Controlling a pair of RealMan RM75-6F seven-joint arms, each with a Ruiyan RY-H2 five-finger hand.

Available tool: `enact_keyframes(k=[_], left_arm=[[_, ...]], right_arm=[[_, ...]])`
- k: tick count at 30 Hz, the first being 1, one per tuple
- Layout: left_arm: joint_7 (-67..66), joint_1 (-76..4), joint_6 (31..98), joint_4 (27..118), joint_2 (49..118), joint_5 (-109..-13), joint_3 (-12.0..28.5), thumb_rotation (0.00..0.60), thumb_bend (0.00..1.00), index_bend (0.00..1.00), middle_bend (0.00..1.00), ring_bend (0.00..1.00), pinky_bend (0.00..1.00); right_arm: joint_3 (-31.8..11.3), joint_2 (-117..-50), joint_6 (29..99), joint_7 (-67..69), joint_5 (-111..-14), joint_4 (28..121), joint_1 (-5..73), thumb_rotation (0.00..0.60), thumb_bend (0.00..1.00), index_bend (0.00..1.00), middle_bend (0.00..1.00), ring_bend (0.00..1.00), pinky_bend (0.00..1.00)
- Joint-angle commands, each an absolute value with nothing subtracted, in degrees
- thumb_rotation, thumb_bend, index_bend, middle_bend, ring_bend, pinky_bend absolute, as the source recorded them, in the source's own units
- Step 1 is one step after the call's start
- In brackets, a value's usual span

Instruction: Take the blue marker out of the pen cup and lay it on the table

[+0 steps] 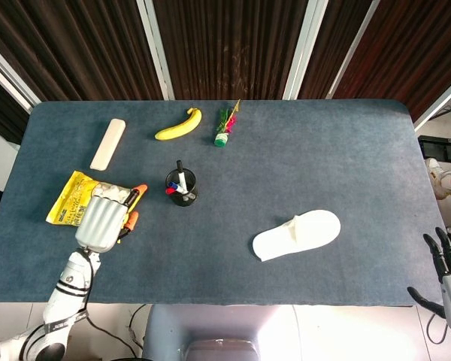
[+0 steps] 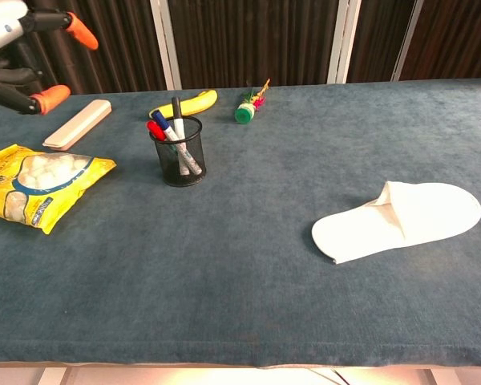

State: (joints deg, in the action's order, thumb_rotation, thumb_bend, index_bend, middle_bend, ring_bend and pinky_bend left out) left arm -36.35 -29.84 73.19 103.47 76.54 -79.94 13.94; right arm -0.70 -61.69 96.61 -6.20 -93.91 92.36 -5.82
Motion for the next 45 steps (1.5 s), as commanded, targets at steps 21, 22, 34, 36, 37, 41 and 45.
enact_keyframes(k=[21, 22, 34, 36, 37, 41, 45], left_arm=[[-46.7, -44.9, 64.8, 96.0, 87.2, -60.9, 20.5, 0.600, 0.41, 0.27, 1.00, 1.00, 1.00], [-46.2, -45.3, 64.5, 95.2, 87.4, -60.9, 20.5, 0.600, 0.41, 0.27, 1.00, 1.00, 1.00], [-41.9, -49.7, 61.6, 86.5, 90.7, -58.9, 19.8, 0.600, 0.41, 0.28, 1.00, 1.00, 1.00], [-42.1, -50.3, 61.3, 85.7, 91.2, -58.4, 19.6, 0.600, 0.41, 0.29, 1.00, 1.00, 1.00], [-42.2, -50.6, 61.2, 85.3, 91.5, -58.1, 19.5, 0.600, 0.41, 0.29, 1.00, 1.00, 1.00], [-42.5, -51.9, 61.0, 83.4, 92.8, -56.9, 19.3, 0.600, 0.41, 0.29, 1.00, 1.00, 1.00], [-43.2, -52.9, 61.6, 81.6, 94.3, -56.2, 19.1, 0.600, 0.41, 0.30, 1.00, 1.00, 1.00]], right_arm=[[-0.9, -61.8, 94.5, -7.2, -92.8, 92.6, -5.0, 0.600, 0.24, 0.18, 0.11, 0.06, 0.17], [-0.9, -61.9, 94.4, -7.2, -92.7, 92.6, -4.9, 0.600, 0.24, 0.18, 0.11, 0.06, 0.17], [-1.3, -62.3, 92.1, -8.6, -90.8, 92.8, -4.0, 0.600, 0.24, 0.18, 0.11, 0.06, 0.17], [-1.3, -62.3, 91.8, -8.8, -90.5, 92.8, -3.9, 0.600, 0.23, 0.18, 0.11, 0.06, 0.16], [-1.4, -62.3, 91.7, -8.8, -90.4, 92.8, -3.8, 0.600, 0.24, 0.18, 0.11, 0.06, 0.16], [-1.4, -62.3, 91.2, -8.9, -90.0, 93.0, -3.6, 0.600, 0.23, 0.18, 0.11, 0.06, 0.17], [-1.4, -62.2, 91.0, -8.9, -89.8, 93.1, -3.5, 0.600, 0.24, 0.18, 0.11, 0.06, 0.17]])
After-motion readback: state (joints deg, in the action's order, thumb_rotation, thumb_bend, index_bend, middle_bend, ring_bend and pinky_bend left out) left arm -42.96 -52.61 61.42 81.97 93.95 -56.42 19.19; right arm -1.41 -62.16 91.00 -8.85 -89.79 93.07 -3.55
